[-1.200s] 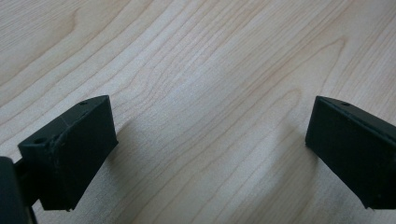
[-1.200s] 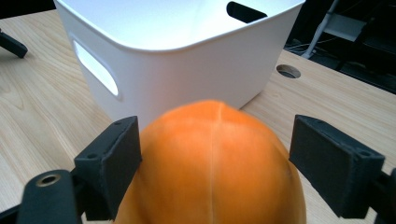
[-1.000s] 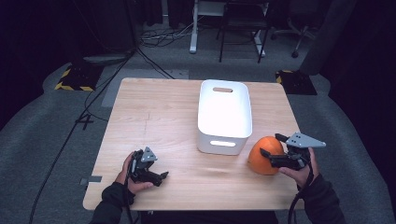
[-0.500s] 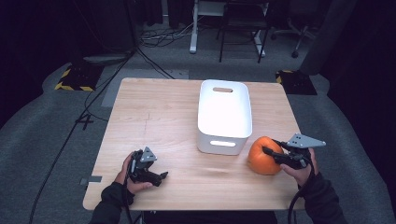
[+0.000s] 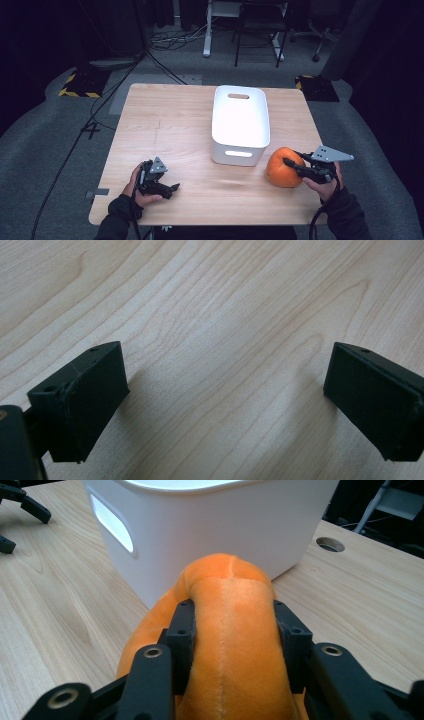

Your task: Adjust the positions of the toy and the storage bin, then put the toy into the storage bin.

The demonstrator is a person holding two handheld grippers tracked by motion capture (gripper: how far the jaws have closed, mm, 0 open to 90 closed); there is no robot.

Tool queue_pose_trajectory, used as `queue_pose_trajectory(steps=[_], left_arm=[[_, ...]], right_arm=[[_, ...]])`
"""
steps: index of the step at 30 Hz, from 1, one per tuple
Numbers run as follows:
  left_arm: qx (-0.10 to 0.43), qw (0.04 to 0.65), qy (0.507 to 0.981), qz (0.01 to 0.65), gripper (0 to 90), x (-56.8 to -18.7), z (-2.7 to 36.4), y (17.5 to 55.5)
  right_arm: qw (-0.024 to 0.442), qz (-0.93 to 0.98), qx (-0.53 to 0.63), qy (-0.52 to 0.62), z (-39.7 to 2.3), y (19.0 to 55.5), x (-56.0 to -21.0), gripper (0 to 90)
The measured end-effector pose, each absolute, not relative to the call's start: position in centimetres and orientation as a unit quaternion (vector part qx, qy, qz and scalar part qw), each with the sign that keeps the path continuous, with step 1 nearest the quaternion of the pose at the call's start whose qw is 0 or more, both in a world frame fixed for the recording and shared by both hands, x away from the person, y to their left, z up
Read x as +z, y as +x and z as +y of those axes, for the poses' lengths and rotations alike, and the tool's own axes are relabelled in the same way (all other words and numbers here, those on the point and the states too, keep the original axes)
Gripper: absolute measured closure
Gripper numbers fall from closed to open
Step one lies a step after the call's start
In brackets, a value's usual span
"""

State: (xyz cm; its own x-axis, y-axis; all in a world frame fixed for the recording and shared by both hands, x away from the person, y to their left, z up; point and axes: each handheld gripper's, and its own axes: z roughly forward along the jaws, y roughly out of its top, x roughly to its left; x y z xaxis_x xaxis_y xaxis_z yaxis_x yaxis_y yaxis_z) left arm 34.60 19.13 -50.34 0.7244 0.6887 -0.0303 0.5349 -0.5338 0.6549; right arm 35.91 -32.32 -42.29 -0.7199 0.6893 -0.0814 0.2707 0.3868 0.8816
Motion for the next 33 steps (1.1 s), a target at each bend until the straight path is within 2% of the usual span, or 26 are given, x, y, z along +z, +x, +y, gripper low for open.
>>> queue_pose_trajectory(steps=[33], left_arm=[[0.130,0.327,0.868,0.351,4.3,-50.2,19.2,34.6]], right_arm=[[0.246,0.788,0.483,0.292,-32.4,35.2,-40.5,61.3]])
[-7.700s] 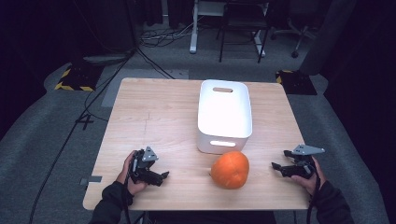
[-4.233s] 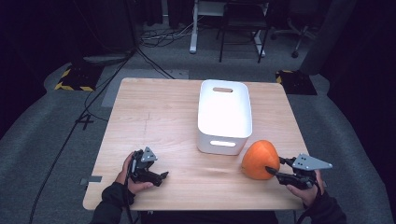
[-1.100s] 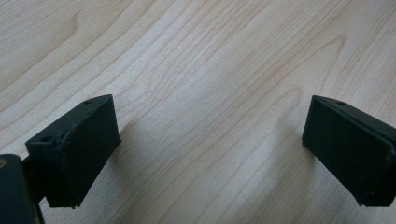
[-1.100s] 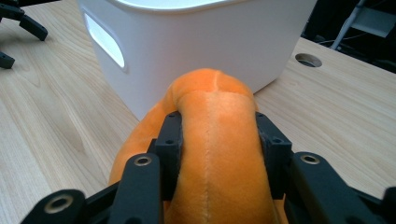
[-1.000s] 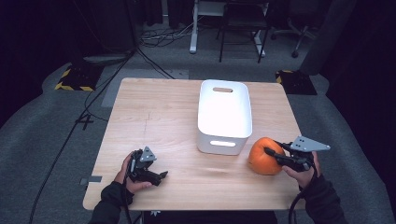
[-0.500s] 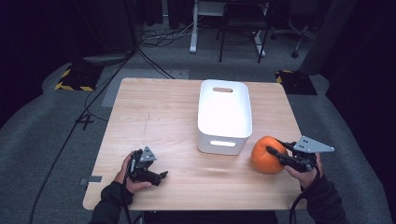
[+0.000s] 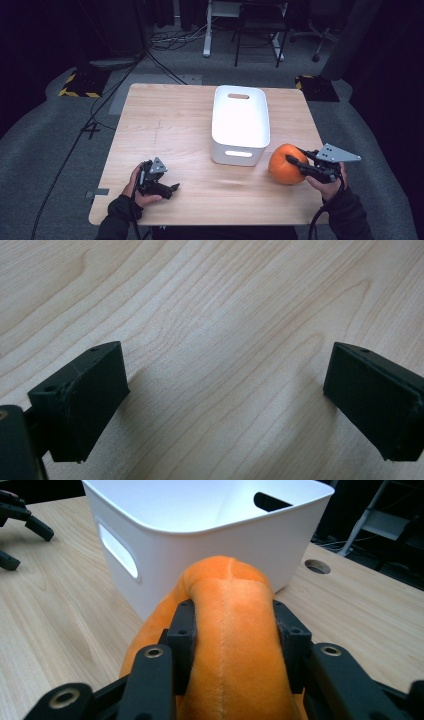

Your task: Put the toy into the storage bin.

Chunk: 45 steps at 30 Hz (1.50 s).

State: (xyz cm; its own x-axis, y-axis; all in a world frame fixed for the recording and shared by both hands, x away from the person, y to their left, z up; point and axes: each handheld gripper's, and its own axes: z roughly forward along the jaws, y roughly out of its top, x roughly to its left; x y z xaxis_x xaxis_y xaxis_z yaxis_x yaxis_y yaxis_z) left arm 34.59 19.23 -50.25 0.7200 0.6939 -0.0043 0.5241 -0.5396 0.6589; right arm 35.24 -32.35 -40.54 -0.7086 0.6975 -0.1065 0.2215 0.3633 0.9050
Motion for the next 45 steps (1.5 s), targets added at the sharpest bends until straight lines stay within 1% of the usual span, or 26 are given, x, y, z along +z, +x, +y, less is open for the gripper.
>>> queue_pose_trajectory(steps=[5,19,25,28,45], left_arm=[[0.129,0.328,0.867,0.352,4.3,-50.3,19.2,34.6],[0.129,0.328,0.867,0.352,4.3,-50.3,19.2,34.6],[0.128,0.327,0.867,0.352,4.3,-50.3,19.2,34.6],[0.129,0.328,0.867,0.352,4.2,-50.3,19.2,34.6],[0.129,0.328,0.867,0.353,4.3,-50.3,19.2,34.6]], right_arm=[[0.249,0.780,0.492,0.295,-32.4,35.2,-39.5,61.2],[0.276,0.767,0.496,0.297,-33.0,36.4,-36.0,60.8],[0.273,0.760,0.505,0.303,-33.0,37.1,-35.2,60.2],[0.283,0.758,0.503,0.303,-33.1,37.3,-34.7,60.0],[0.304,0.738,0.517,0.308,-33.6,38.6,-31.9,59.0]])
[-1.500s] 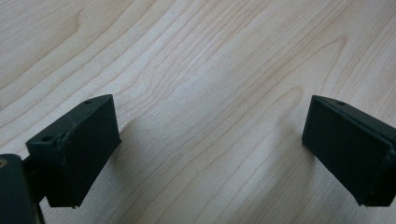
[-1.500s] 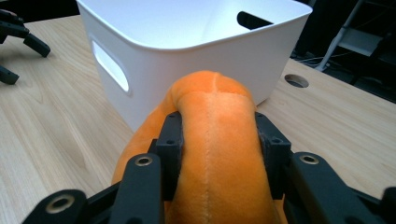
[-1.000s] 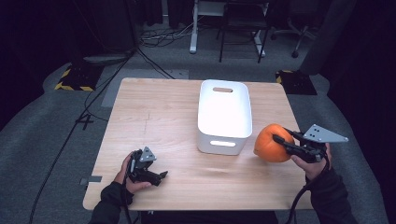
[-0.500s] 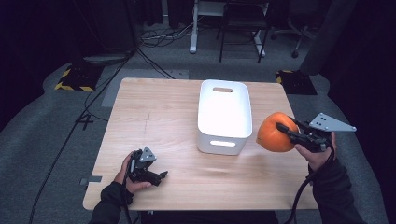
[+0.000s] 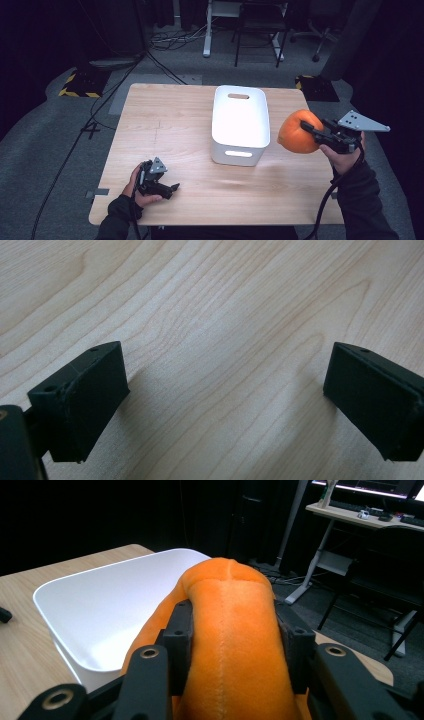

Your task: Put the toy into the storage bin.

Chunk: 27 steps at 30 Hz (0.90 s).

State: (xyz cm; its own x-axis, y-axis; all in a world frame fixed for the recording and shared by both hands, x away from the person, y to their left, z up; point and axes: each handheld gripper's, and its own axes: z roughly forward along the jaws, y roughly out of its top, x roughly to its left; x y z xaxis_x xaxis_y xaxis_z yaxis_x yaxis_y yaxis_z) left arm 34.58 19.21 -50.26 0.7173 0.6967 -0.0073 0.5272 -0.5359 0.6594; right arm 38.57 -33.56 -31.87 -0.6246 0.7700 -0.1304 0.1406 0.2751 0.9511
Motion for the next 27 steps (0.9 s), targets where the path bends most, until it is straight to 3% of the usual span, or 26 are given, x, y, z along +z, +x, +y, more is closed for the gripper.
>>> queue_pose_trajectory(steps=[27], left_arm=[[0.129,0.328,0.867,0.353,4.3,-50.3,19.2,34.6]], right_arm=[[0.323,0.726,0.535,0.286,-31.3,39.9,-28.2,58.4]])
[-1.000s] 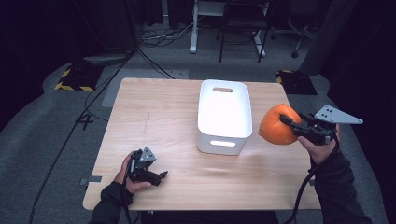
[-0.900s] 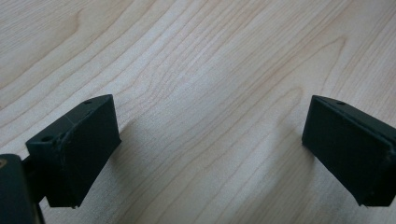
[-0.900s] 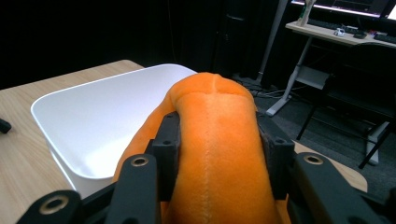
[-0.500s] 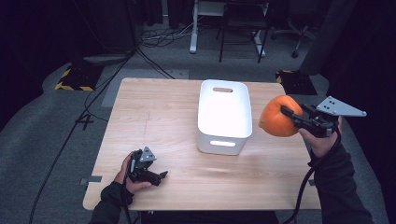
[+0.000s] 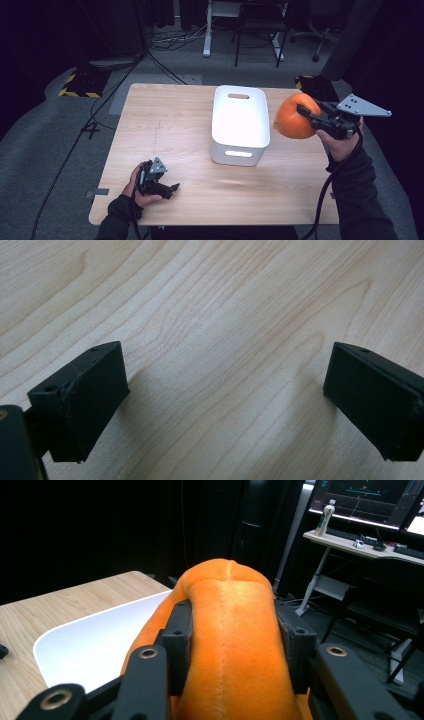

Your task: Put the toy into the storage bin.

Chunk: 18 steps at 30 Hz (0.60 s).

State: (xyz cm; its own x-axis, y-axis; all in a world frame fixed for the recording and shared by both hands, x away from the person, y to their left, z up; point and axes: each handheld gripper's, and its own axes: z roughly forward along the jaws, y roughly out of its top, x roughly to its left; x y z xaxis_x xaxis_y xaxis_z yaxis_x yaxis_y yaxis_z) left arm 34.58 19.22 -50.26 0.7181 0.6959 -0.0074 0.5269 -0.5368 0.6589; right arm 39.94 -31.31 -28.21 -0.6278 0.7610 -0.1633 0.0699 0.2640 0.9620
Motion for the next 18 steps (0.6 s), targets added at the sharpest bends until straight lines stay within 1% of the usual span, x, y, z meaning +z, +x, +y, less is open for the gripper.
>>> queue_pose_trajectory(steps=[18], left_arm=[[0.128,0.328,0.867,0.352,4.3,-50.3,19.2,34.6]], right_arm=[[0.316,0.728,0.546,0.268,-29.1,40.6,-27.7,58.1]])
